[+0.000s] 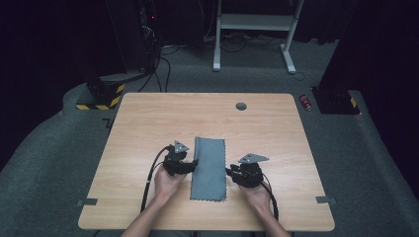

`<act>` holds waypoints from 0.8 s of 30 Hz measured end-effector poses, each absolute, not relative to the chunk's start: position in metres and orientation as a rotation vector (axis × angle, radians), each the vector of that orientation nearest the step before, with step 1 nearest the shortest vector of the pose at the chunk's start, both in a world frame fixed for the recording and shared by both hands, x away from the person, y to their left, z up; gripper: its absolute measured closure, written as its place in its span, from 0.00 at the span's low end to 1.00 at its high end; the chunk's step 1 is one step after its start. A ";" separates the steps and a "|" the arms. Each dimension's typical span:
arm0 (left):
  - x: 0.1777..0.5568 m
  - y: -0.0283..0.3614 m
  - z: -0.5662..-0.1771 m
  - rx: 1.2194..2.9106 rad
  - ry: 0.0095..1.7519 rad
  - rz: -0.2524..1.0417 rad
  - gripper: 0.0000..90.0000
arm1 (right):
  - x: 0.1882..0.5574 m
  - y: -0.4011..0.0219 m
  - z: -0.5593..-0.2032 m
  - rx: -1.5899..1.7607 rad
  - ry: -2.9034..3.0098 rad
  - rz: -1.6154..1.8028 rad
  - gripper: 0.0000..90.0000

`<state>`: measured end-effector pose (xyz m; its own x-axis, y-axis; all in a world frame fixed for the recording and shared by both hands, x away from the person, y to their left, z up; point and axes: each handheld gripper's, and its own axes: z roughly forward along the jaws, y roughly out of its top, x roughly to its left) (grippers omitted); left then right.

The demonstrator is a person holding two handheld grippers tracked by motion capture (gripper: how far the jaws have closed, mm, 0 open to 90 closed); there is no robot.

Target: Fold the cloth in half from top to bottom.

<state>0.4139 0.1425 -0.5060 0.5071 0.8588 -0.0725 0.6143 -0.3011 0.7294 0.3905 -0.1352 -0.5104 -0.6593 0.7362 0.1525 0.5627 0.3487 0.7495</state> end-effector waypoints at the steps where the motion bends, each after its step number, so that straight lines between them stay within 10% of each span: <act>1: 0.415 0.144 -0.507 2.026 1.208 0.428 0.46 | 0.392 -0.135 -0.509 1.179 2.393 1.199 0.77; 24: 0.464 0.151 -0.502 2.020 1.286 0.394 0.47 | 0.446 -0.123 -0.493 1.242 2.343 1.180 0.77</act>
